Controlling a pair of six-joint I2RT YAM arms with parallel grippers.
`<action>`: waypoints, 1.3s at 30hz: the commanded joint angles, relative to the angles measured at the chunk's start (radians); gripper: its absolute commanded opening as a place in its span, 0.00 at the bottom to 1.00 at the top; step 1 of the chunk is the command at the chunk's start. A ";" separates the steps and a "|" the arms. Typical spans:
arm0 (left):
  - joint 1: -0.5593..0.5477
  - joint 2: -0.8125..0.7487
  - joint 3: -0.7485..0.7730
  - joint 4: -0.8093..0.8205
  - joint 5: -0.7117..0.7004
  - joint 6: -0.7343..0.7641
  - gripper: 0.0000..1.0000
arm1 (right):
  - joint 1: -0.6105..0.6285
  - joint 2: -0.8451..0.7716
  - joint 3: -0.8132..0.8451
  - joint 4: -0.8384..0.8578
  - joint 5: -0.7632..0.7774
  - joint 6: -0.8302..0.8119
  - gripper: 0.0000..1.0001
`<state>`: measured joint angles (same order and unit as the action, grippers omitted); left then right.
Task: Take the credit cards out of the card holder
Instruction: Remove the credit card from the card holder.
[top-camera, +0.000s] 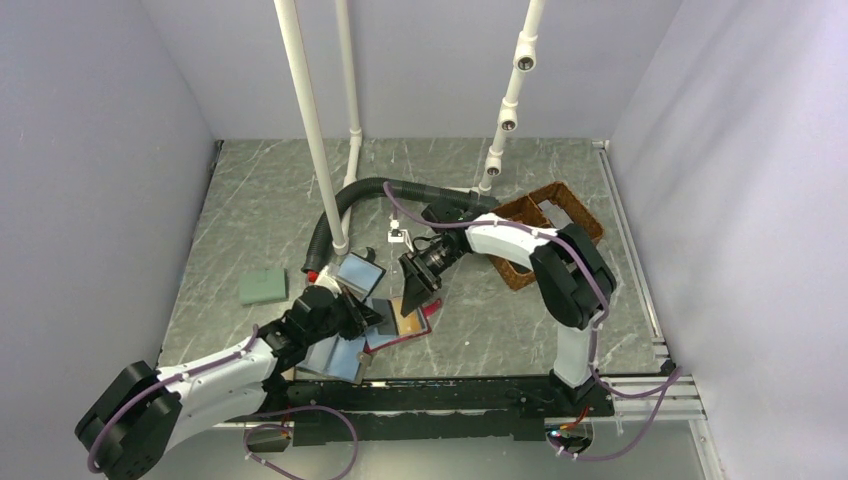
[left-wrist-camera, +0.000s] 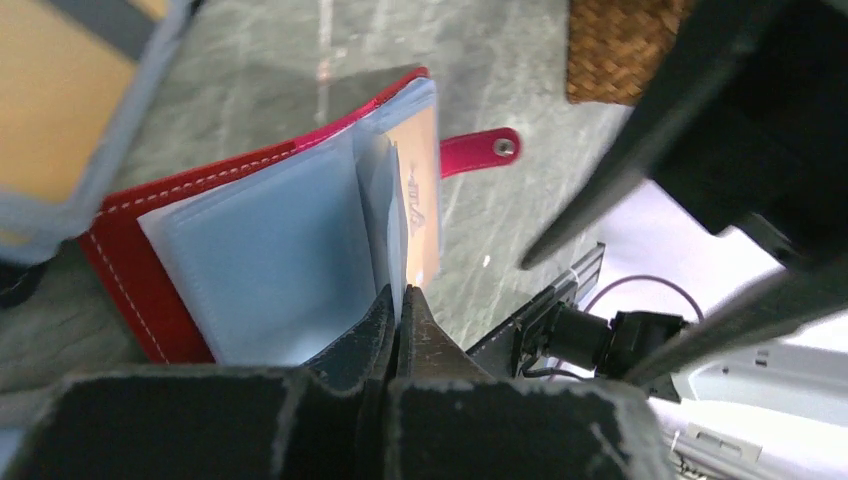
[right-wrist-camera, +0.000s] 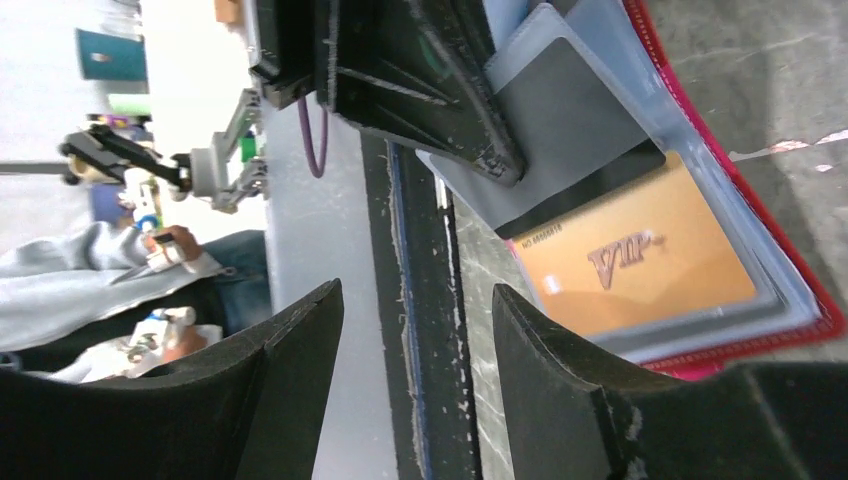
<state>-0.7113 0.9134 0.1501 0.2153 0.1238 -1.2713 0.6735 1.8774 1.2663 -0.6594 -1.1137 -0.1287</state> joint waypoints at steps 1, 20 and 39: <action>-0.002 0.009 0.027 0.239 0.047 0.151 0.00 | -0.010 0.044 -0.014 0.072 -0.138 0.061 0.59; -0.002 0.204 0.052 0.656 0.187 0.170 0.00 | -0.091 0.028 -0.053 0.164 -0.166 0.162 0.53; -0.002 0.023 -0.008 0.460 0.051 0.099 0.21 | -0.108 0.008 -0.149 0.391 -0.348 0.344 0.00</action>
<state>-0.7143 1.0176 0.1482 0.6971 0.2447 -1.1473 0.5648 1.9251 1.1351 -0.3393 -1.4078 0.1772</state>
